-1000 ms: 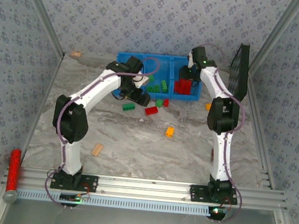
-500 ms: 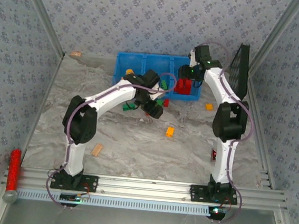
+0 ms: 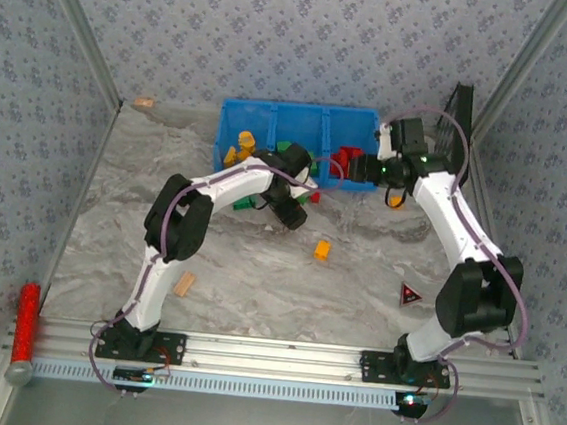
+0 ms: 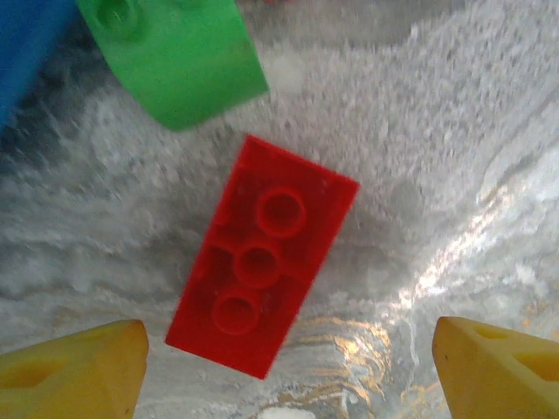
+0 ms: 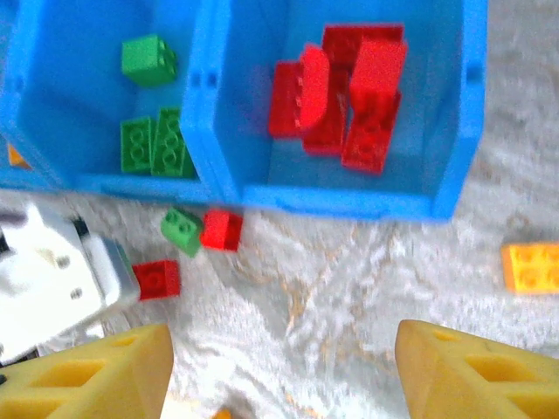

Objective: Sort the legos into containers by color
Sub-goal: Pick up the lego from the center of the table.

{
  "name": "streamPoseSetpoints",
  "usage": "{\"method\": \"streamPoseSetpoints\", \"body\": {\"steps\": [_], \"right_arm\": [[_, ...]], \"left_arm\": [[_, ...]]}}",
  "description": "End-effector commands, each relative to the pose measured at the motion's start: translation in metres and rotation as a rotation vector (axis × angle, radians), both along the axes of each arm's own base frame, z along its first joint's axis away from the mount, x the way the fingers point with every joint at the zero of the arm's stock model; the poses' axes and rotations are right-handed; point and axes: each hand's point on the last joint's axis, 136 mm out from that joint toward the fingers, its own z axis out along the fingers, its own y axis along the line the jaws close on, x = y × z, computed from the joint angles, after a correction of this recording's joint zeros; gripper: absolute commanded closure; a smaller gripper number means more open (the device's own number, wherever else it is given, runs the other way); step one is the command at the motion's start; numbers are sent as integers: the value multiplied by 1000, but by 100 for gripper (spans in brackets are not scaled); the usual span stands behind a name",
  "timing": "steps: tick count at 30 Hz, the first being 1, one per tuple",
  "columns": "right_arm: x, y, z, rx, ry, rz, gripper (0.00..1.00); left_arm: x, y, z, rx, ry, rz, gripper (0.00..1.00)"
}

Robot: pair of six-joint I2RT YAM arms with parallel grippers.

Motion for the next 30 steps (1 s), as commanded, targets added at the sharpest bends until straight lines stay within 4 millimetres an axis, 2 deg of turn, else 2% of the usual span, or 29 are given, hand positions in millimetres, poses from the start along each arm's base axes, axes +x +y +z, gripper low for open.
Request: {"method": "streamPoseSetpoints", "body": {"steps": [1, 6, 8, 15, 21, 27, 29, 30], "right_arm": [[-24, -2, -7, 36, 36, -37, 30], [-49, 2, -22, 95, 85, -61, 30], [-59, 0, -39, 91, 124, -74, 30], [-69, 4, -61, 113, 190, -101, 30], [-81, 11, -68, 132, 214, -102, 30], [-93, 26, -80, 141, 261, -93, 30], [-91, 31, -80, 151, 245, -90, 30], [-92, 33, -81, 152, 248, -88, 30]], "left_arm": [[14, -10, 12, -27, -56, -27, 16], [13, -14, 16, -42, -52, -32, 16], [11, -17, 20, -55, -51, -33, 16], [1, -33, 36, -87, -77, -49, 15], [10, -36, 29, -80, -84, 17, 15], [25, -29, 24, -43, -104, 123, 15], [25, -29, 15, -34, -89, 153, 15], [31, -35, 22, -57, -102, 166, 15]]}}
